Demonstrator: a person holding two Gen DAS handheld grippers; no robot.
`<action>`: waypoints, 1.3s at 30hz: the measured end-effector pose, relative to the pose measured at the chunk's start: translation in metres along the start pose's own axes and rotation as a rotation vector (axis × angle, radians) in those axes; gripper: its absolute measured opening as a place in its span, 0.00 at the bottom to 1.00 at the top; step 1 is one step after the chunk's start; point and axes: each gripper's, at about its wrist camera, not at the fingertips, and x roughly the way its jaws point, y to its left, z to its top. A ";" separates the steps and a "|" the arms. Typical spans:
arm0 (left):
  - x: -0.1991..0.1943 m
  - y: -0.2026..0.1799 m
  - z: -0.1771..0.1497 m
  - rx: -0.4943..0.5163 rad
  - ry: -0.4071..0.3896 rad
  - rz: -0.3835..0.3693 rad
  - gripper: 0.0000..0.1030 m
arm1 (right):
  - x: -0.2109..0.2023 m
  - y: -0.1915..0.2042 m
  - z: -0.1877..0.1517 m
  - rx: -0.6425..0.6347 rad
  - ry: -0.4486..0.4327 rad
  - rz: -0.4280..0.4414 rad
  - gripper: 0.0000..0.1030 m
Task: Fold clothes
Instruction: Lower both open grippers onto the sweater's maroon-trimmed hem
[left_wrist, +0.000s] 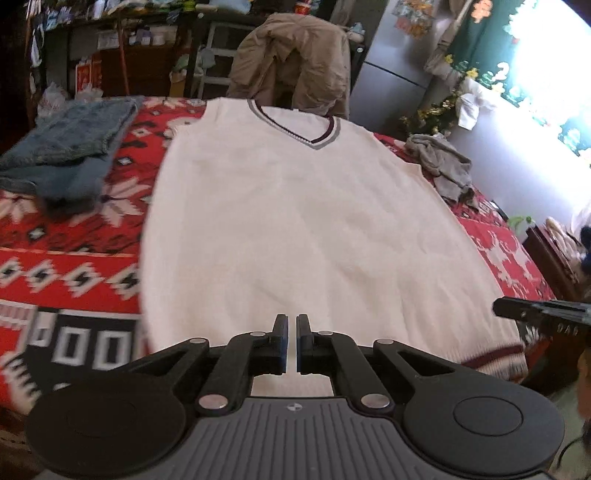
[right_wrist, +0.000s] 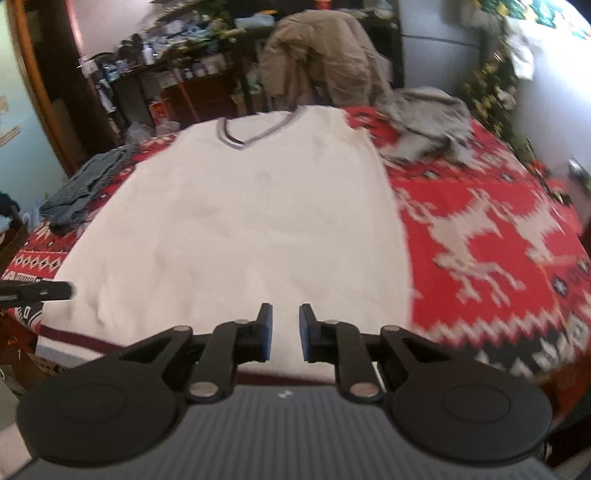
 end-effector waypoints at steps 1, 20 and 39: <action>0.006 -0.001 -0.001 -0.004 0.005 0.013 0.04 | 0.006 0.005 0.002 -0.012 -0.003 -0.009 0.16; 0.005 -0.026 -0.021 0.004 0.006 0.056 0.41 | 0.026 0.052 -0.008 -0.058 0.024 -0.074 0.45; -0.005 -0.010 -0.025 -0.071 -0.030 0.015 0.50 | 0.038 0.053 -0.022 -0.069 0.044 -0.085 0.99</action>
